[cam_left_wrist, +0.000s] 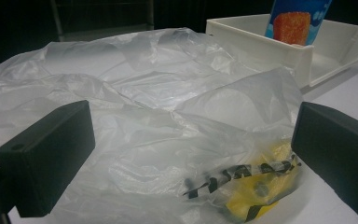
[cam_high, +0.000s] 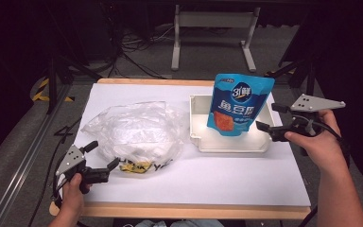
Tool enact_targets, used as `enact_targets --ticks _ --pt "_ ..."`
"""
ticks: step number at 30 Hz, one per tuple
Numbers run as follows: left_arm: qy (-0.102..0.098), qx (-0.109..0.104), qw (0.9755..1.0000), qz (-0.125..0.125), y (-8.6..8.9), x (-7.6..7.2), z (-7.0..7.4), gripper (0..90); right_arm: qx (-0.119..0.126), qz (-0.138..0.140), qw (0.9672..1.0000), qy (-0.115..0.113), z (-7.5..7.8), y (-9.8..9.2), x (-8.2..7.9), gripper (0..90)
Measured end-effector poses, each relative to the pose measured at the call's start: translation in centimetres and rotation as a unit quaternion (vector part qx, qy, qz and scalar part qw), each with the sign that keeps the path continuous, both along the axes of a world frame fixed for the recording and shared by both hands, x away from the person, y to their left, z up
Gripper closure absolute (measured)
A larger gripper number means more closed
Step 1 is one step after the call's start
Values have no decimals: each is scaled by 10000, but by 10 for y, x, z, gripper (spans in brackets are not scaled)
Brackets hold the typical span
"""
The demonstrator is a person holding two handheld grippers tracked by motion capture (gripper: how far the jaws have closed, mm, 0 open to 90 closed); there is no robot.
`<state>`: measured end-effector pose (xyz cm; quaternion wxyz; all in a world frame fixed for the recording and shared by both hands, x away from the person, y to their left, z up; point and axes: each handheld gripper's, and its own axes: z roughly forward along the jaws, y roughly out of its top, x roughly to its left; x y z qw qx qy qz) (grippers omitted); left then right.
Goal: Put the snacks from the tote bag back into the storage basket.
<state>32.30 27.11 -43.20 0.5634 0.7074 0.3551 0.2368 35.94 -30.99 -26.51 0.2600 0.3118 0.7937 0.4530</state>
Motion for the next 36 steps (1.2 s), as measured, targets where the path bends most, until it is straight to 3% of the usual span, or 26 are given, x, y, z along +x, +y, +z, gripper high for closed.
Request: enact_targets --ticks 1,3,11,19,25,36 --pt "0 0 10000 0 0 0 0 2 0 0 10000 0 0 0 0 174" --pt "33 -22 10000 0 0 1 -1 2 58 61 9997 -245 0 4 -8 174" --pt "73 -57 9999 -51 1 2 -1 2 143 432 9988 -172 -11 16 -21 174" --pt "67 -35 9999 -105 3 -1 -1 2 509 748 9956 -245 -39 28 -26 174" --pt "43 -69 9999 -107 3 -2 -1 2 338 809 9959 -200 -61 42 -24 174" --pt "61 8 9999 -142 5 -5 -1 2 340 993 9945 -34 -107 62 -17 174"
